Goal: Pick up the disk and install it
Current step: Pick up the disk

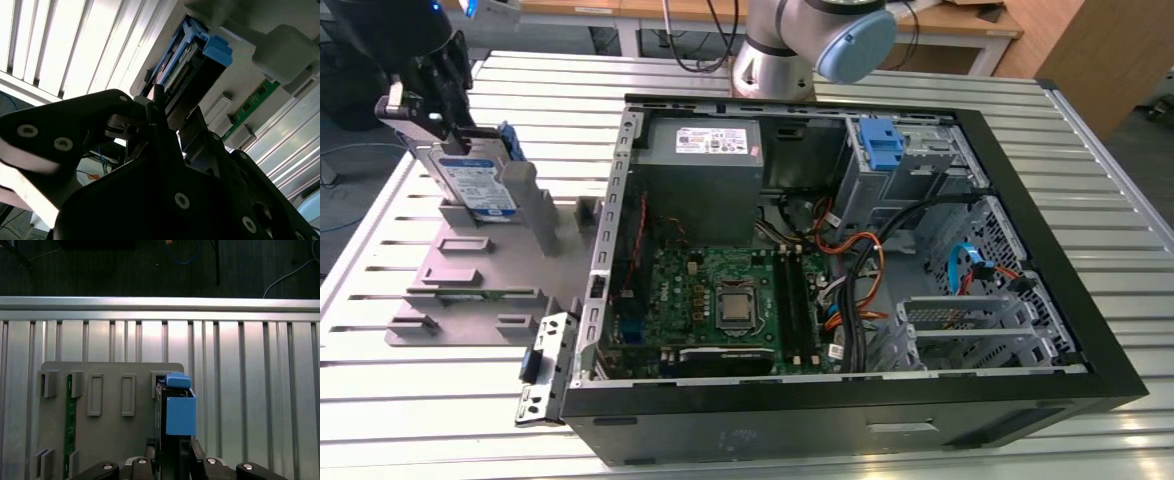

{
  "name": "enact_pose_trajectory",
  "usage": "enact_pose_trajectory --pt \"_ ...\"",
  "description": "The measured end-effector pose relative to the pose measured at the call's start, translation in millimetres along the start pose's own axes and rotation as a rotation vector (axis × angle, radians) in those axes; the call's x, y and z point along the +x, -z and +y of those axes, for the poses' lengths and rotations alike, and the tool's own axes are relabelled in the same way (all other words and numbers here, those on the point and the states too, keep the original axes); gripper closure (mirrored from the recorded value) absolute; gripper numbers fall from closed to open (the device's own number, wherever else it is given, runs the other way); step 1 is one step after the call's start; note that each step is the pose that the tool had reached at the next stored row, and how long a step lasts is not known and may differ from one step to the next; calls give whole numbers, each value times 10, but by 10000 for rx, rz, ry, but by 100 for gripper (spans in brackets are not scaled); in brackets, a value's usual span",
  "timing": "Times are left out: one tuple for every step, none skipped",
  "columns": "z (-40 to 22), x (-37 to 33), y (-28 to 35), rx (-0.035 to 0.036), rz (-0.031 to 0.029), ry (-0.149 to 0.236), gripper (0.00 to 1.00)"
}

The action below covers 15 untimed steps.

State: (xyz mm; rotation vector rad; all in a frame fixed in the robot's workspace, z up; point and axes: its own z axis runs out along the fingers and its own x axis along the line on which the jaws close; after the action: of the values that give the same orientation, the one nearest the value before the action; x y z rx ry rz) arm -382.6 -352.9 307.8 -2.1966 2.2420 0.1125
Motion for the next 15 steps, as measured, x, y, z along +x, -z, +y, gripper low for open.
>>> enact_pose_trajectory --pt "0 0 0 0 0 0 62" --pt "0 0 0 0 0 0 62" --pt "0 0 0 0 0 0 62" --pt "0 0 0 0 0 0 62" --pt "0 0 -1 0 0 0 62" --pt "0 0 -1 0 0 0 62" --pt "0 0 -1 0 0 0 62" --pt "0 0 -1 0 0 0 62" --pt "0 0 -1 0 0 0 62" --pt "0 0 -1 0 0 1 61" --pt "0 0 -1 -1 0 0 61" --pt "0 0 -2 0 0 1 55" --pt "0 0 -2 0 0 0 55" --pt "0 1 -3 0 -29 2 55" --pt "0 1 -4 2 -129 7 55"
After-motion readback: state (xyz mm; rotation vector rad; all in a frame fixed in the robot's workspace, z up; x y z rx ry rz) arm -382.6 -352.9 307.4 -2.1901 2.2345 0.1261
